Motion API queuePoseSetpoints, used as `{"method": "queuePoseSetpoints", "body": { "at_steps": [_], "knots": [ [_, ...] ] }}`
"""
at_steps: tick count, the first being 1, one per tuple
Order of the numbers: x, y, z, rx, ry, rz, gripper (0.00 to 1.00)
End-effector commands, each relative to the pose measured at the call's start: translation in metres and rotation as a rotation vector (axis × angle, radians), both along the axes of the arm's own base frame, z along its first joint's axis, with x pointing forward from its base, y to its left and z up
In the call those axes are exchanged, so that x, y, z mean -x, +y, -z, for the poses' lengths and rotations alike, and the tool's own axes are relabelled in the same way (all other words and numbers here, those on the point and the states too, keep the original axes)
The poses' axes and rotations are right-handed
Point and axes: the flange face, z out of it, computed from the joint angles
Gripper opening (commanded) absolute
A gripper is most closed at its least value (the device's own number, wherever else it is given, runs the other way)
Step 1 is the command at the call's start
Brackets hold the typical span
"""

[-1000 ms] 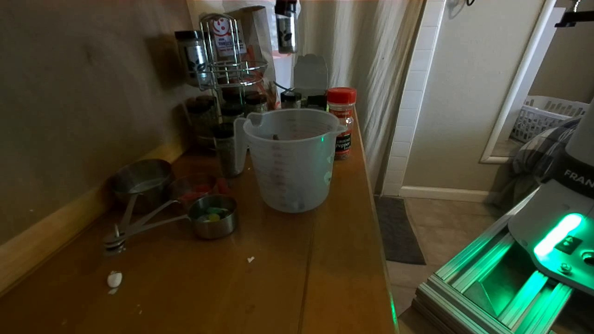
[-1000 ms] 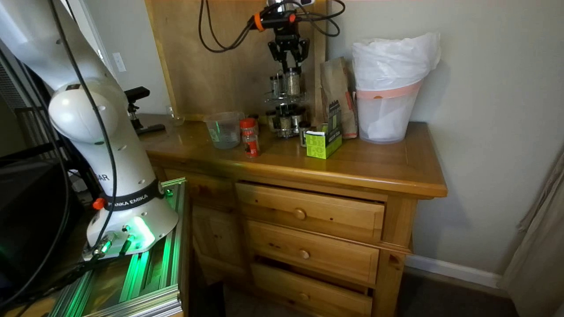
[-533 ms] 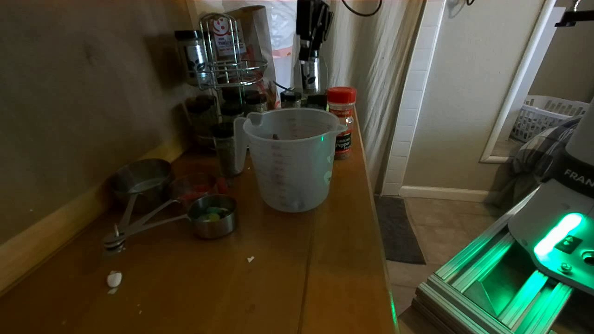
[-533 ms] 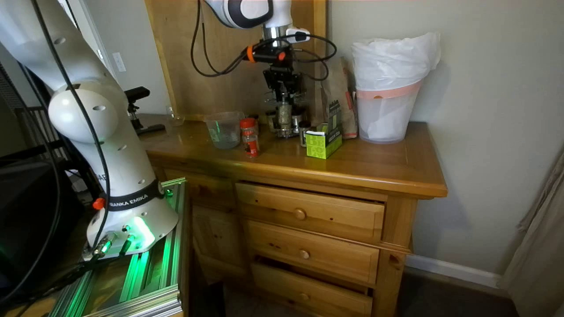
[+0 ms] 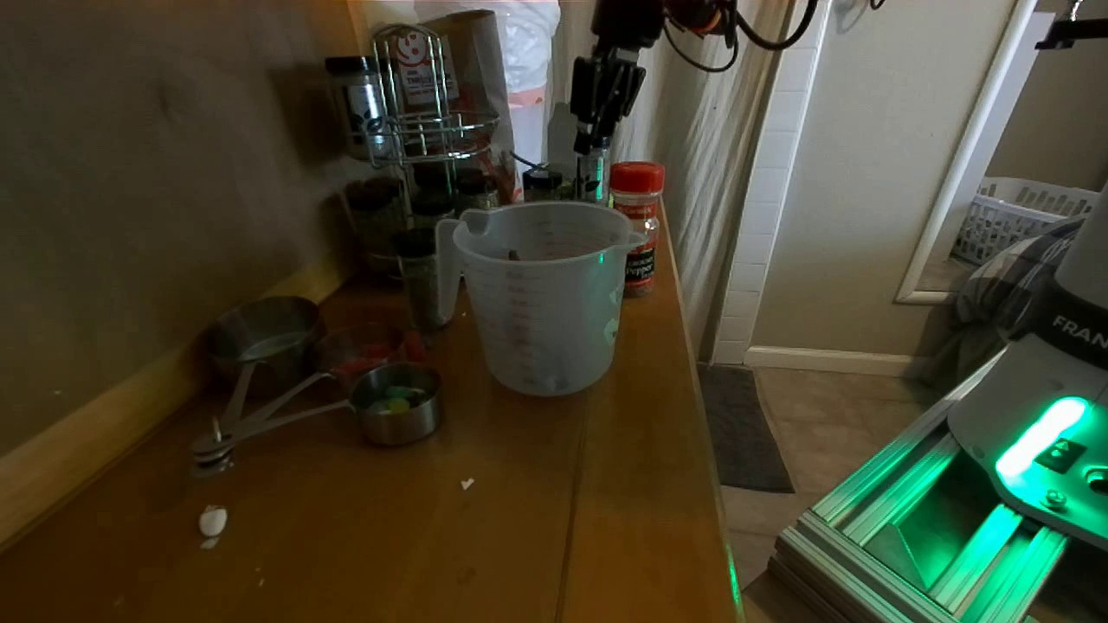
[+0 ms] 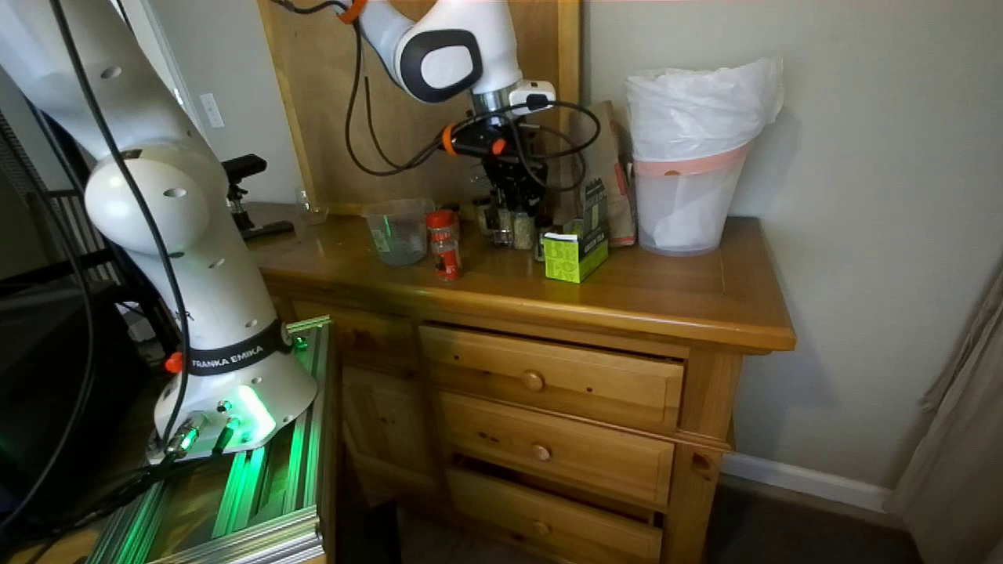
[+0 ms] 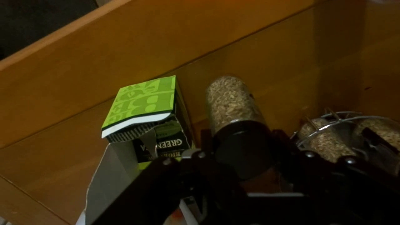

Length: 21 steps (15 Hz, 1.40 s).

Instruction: Remove one bottle from the top rack

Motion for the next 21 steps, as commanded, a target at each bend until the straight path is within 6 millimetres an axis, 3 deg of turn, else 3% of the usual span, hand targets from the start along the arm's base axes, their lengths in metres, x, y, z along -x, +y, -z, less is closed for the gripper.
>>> {"method": "queuePoseSetpoints", "body": {
  "at_steps": [1, 11, 21],
  "knots": [
    [-0.002, -0.003, 0.013, -0.027, -0.028, 0.038, 0.25],
    [-0.006, 0.002, 0.039, -0.014, -0.006, 0.047, 0.25],
    [-0.010, 0.007, 0.050, -0.003, -0.016, 0.049, 0.25]
  ]
}}
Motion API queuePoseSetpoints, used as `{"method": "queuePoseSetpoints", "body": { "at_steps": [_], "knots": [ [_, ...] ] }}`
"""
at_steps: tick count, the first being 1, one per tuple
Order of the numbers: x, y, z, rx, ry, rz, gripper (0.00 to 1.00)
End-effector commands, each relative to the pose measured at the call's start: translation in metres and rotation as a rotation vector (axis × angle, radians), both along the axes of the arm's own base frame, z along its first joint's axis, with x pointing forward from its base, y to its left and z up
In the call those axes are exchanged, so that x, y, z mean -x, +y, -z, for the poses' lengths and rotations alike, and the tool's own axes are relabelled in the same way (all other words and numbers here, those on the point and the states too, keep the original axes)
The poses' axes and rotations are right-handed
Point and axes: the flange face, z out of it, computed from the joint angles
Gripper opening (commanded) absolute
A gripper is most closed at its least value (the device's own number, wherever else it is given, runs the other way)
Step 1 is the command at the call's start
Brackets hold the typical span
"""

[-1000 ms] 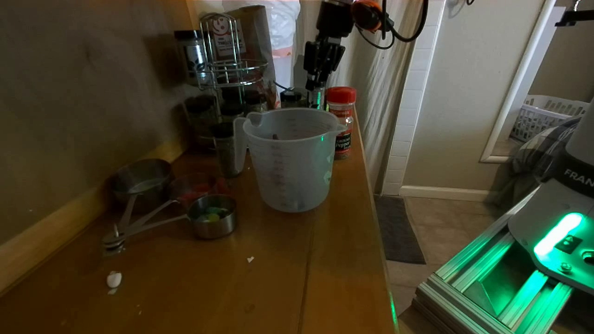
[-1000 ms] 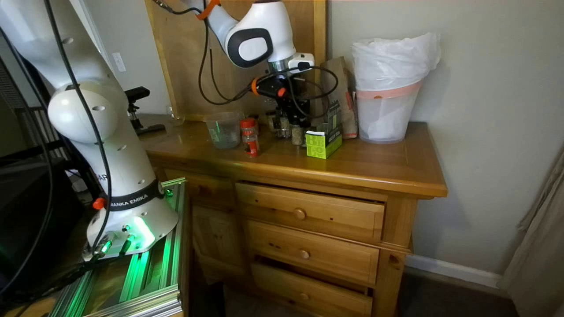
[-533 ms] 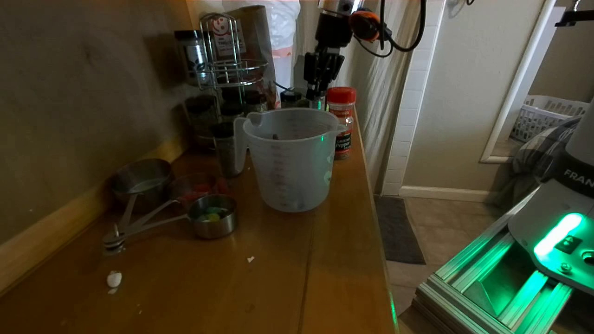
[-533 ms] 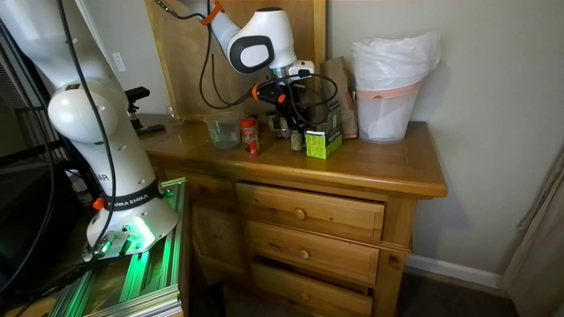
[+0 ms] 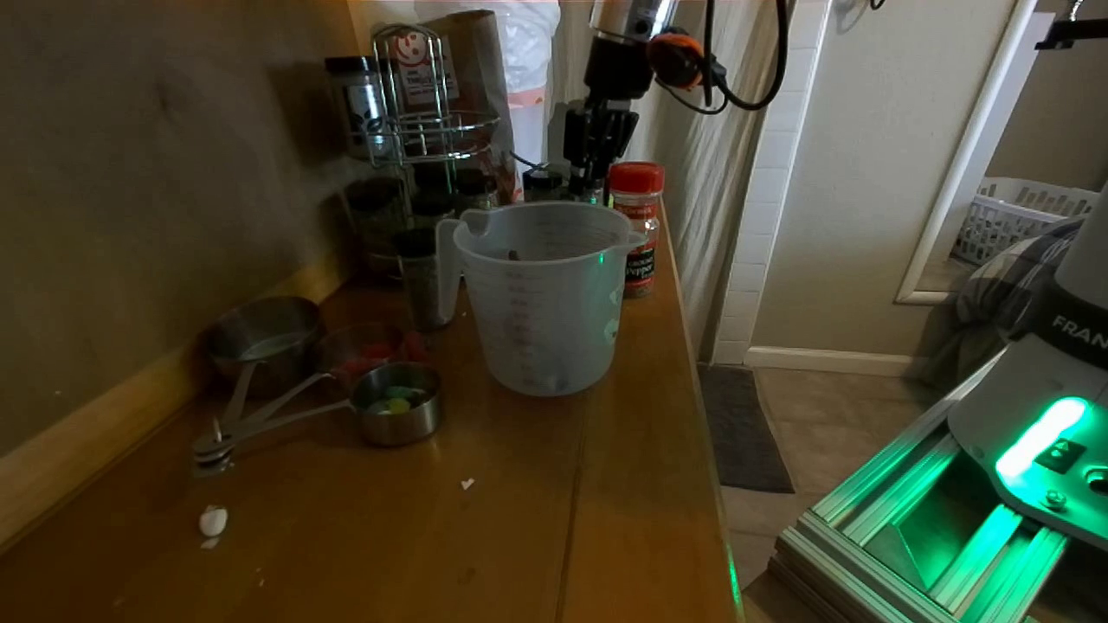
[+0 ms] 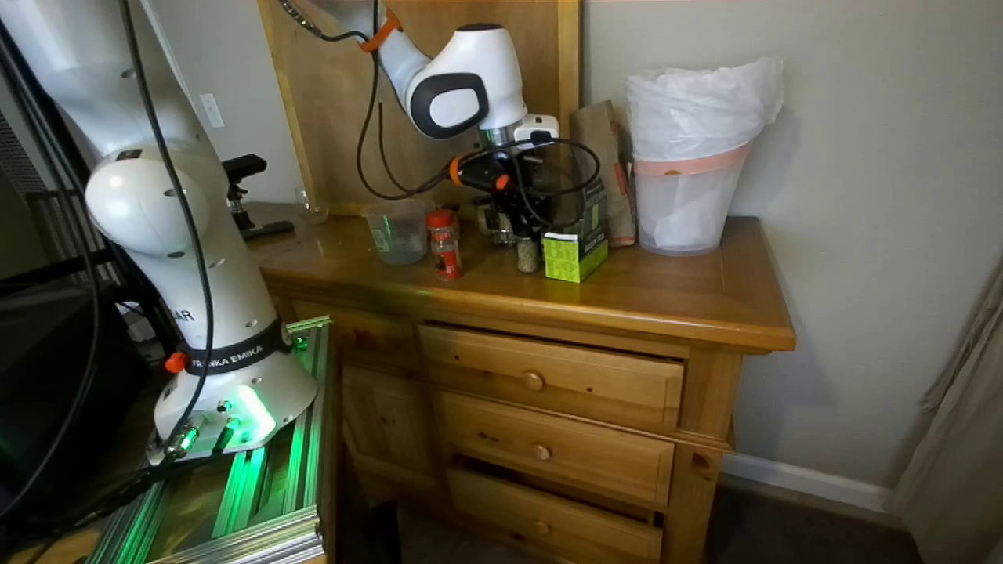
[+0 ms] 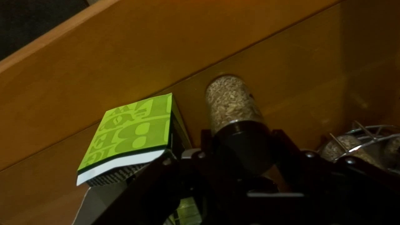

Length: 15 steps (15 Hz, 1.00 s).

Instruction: Remove one bottle from the top rack

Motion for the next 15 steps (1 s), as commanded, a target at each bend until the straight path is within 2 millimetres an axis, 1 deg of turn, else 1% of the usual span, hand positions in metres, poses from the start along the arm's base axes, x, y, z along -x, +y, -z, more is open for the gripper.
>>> {"method": "queuePoseSetpoints", "body": {
  "at_steps": [1, 2, 3, 5, 6, 8, 9, 11, 14, 15],
  "knots": [
    [-0.004, 0.002, 0.001, 0.004, -0.026, 0.013, 0.25],
    [-0.004, 0.002, 0.000, 0.003, -0.026, 0.015, 0.75],
    [-0.003, 0.002, -0.001, 0.002, -0.023, 0.014, 0.76],
    [-0.001, 0.002, -0.006, -0.003, -0.024, 0.012, 0.88],
    [0.000, 0.002, -0.009, -0.006, -0.026, 0.010, 0.97],
    [0.004, 0.001, -0.022, -0.004, -0.039, 0.007, 1.00],
    [0.008, 0.000, -0.034, -0.009, -0.064, 0.002, 1.00],
    [0.018, 0.001, -0.061, -0.041, -0.128, -0.049, 1.00],
    [0.037, 0.002, -0.109, -0.104, -0.269, -0.131, 1.00],
    [0.011, 0.005, -0.083, -0.060, -0.197, -0.084, 1.00]
  ]
}}
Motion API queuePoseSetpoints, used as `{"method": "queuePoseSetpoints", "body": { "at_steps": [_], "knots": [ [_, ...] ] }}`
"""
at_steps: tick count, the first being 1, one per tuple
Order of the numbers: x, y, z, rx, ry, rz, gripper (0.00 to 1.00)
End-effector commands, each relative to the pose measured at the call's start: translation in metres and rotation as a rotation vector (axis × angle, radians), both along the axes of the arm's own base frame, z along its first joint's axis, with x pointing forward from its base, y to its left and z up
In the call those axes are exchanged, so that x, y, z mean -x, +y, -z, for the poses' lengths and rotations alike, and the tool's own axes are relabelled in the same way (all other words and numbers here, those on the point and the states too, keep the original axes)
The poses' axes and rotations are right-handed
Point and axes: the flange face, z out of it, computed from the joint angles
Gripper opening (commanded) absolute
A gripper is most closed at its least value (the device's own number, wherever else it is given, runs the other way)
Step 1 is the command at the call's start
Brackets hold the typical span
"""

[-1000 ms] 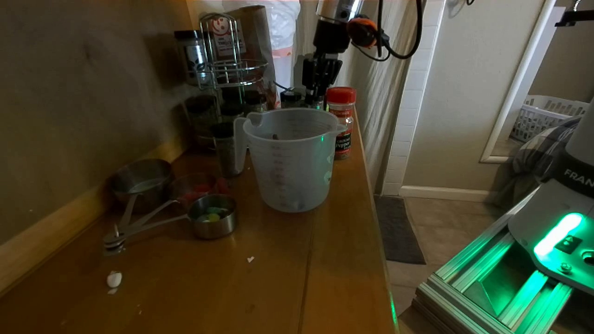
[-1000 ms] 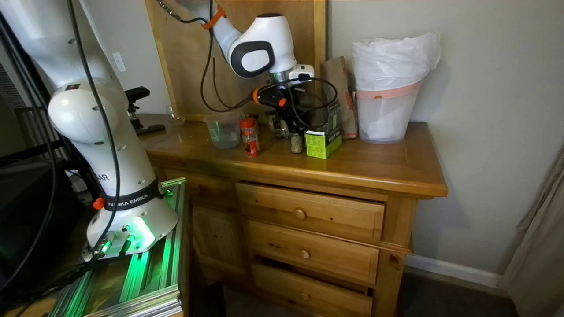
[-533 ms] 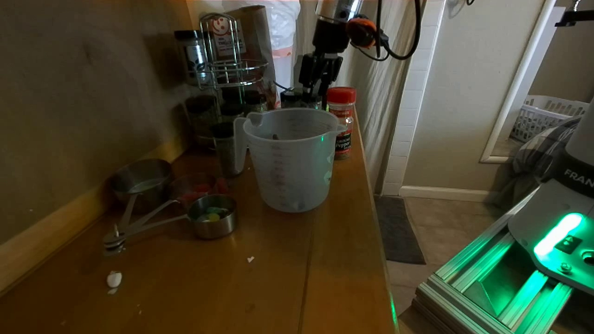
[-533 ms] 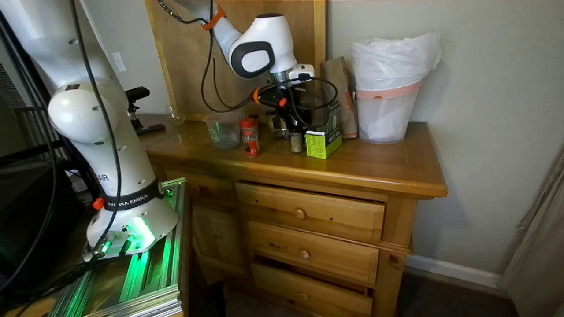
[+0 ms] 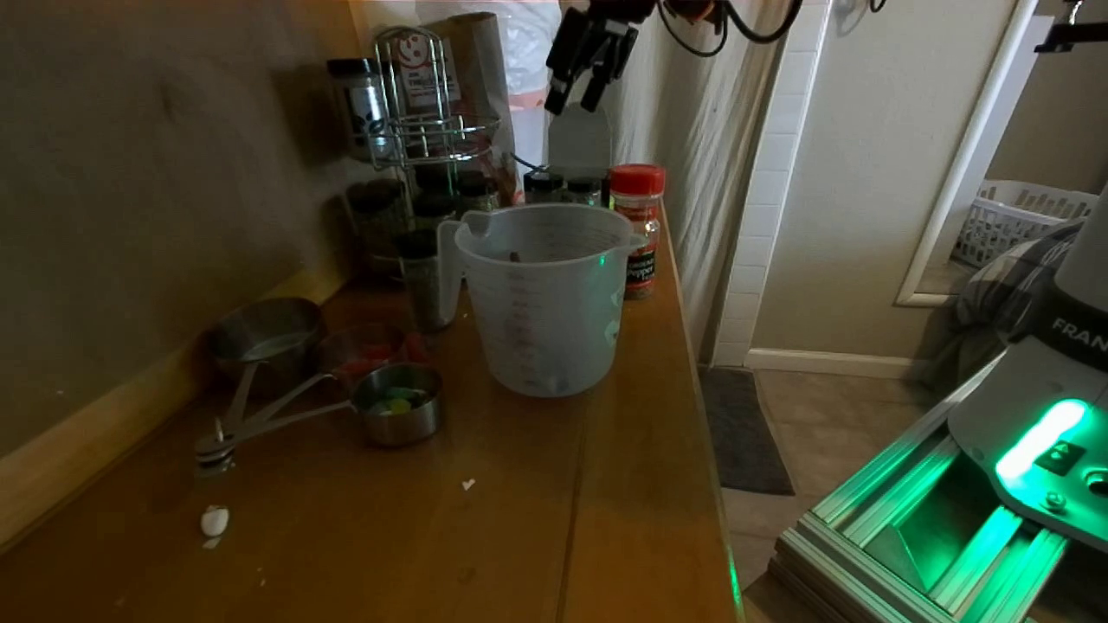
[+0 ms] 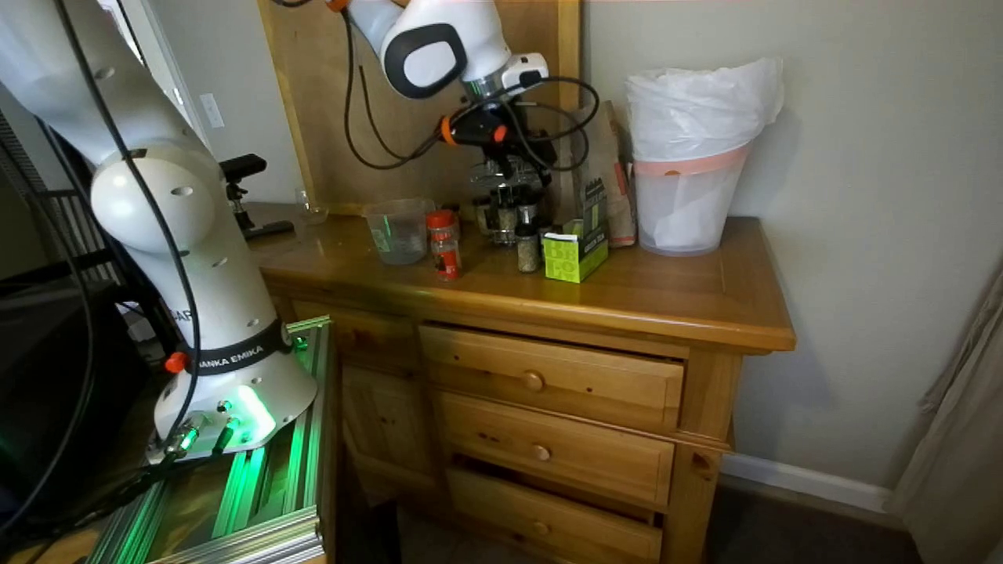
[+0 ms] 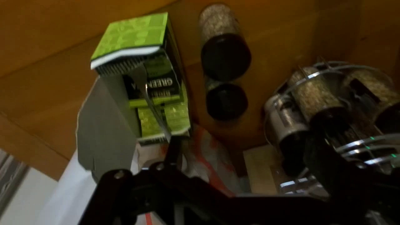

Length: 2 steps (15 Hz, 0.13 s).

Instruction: Remove one bottle from the top rack

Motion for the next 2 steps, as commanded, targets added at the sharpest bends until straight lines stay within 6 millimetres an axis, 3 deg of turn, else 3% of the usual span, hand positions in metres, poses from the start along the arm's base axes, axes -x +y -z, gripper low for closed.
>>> {"method": "queuePoseSetpoints", "body": {
  "at_steps": [1, 2],
  "knots": [
    [0.0038, 0.0012, -0.0115, -0.007, -0.019, -0.008, 1.00],
    [0.0053, 0.0009, -0.0144, -0.010, -0.021, -0.005, 1.00]
  ]
}}
